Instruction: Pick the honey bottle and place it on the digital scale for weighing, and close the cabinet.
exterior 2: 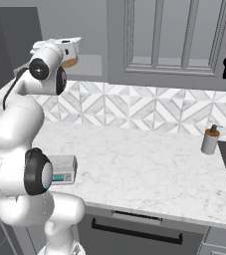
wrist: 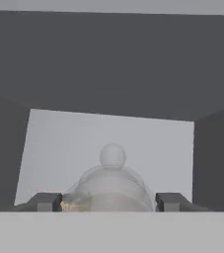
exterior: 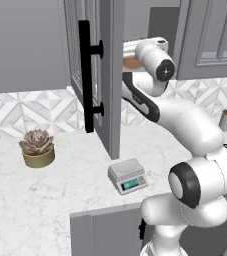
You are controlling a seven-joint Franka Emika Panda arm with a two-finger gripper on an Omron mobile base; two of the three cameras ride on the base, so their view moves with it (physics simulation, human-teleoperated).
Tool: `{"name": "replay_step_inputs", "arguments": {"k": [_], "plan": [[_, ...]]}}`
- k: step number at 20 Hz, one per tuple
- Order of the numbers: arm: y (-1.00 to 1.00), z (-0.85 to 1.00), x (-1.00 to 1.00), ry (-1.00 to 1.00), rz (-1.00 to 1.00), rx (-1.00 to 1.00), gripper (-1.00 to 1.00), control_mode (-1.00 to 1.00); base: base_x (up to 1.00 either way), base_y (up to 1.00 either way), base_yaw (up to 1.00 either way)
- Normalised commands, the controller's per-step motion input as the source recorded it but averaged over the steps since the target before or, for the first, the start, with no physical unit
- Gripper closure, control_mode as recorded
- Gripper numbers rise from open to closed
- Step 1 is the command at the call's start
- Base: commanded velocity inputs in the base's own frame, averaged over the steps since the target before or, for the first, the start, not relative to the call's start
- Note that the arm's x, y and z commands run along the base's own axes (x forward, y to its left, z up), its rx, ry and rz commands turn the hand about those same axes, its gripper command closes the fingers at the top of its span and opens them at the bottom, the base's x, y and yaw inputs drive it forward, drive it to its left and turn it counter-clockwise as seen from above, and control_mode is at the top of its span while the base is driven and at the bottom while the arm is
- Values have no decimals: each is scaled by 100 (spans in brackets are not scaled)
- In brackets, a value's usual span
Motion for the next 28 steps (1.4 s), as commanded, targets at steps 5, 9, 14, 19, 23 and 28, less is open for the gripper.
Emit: {"name": "replay_step_inputs", "arguments": {"k": [5,9,14,19,23,28], "plan": [[36,0,-94,-32,0,0,100,-100,0,0,0],[15,12,-100,-20,0,3,100,-100,0,0,0],[0,48,-100,-1,0,8,100,-100,0,0,0],[-14,8,-100,9,0,1,100,-100,0,0,0],[-35,0,-100,17,0,2,100,-100,0,0,0],[-79,-6,-100,6,8,2,100,-100,0,0,0]]}}
